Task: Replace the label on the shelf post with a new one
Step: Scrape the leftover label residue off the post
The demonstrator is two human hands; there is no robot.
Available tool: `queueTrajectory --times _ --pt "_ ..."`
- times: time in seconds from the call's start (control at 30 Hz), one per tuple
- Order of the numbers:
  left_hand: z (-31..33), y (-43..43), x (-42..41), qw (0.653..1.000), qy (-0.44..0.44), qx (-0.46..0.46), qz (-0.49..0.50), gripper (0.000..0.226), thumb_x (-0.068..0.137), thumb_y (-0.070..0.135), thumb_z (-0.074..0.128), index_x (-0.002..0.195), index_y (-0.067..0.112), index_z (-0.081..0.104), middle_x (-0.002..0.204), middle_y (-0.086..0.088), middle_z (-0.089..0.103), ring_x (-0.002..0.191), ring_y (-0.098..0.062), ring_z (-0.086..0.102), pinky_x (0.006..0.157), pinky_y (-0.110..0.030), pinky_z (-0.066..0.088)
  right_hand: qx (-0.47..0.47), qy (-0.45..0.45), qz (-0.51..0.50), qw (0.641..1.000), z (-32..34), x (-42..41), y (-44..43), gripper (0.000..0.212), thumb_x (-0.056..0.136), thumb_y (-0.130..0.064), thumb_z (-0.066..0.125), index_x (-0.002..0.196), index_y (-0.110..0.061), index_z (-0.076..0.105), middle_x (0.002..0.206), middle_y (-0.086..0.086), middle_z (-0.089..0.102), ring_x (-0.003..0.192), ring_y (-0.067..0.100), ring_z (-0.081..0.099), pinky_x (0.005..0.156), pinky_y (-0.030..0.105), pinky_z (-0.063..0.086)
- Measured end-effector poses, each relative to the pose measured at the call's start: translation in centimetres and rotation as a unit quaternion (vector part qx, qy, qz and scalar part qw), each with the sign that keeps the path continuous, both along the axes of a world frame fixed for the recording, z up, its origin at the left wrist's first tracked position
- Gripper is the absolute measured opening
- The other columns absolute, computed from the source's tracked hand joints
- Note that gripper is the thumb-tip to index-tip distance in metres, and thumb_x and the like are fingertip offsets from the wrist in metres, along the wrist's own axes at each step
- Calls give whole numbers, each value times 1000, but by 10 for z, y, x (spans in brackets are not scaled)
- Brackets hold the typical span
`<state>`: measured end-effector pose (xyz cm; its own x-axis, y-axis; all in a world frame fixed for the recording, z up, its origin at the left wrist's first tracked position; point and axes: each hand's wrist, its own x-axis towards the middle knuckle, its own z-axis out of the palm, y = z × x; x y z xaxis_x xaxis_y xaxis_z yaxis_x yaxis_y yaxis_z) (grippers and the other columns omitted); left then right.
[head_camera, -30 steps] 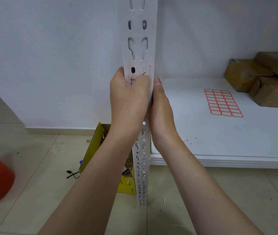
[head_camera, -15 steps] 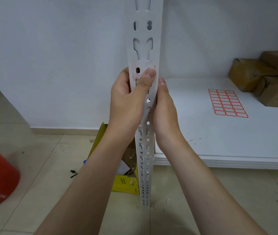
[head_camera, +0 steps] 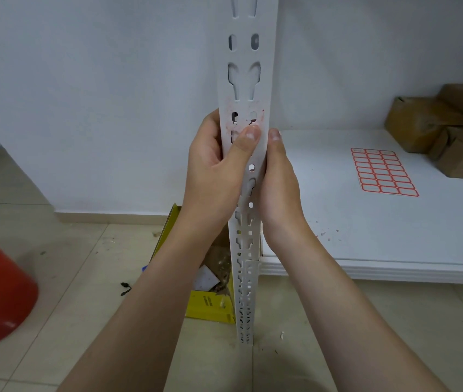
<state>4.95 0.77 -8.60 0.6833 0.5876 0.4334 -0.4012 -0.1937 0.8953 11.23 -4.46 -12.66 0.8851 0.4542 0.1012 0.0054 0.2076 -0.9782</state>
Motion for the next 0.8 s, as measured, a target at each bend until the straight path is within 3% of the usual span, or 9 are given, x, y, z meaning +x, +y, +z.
queueTrajectory --times 0.13,0.23,0.37,0.57,0.8 --pt "4 -6 3 999 24 -48 4 19 103 8 55 119 3 64 106 -13 75 95 -22 77 82 -32 64 3 12 1 1000 -2 1 0 102 67 -87 36 153 -36 56 156 -8 60 147 14 53 126 51 38" --pt "6 -8 4 998 29 -64 0 12 101 6 53 106 7 63 92 -5 71 84 -16 73 77 -31 61 -8 -1 -3 1000 -2 2 -1 105 67 -87 33 156 -35 53 159 -7 57 150 14 49 127 52 36" --pt "7 -8 5 997 20 -68 -5 13 99 2 51 98 10 61 88 -2 68 83 -16 69 74 -32 59 -9 -7 -1 1000 -3 4 -2 104 69 -86 32 157 -35 52 161 -7 55 151 13 48 128 51 34" --pt "8 -9 6 997 28 -66 7 10 98 5 53 101 8 62 90 -9 66 83 -23 68 74 -37 59 -6 -12 -2 1000 -2 3 -1 103 69 -86 32 156 -34 53 160 -8 56 151 12 48 128 50 35" --pt "15 -15 7 997 34 -55 37 21 96 11 53 76 18 50 65 9 51 57 -7 53 56 -20 47 12 18 12 1000 -1 3 -2 95 73 -85 39 152 -35 57 156 -8 60 147 12 52 126 49 39"
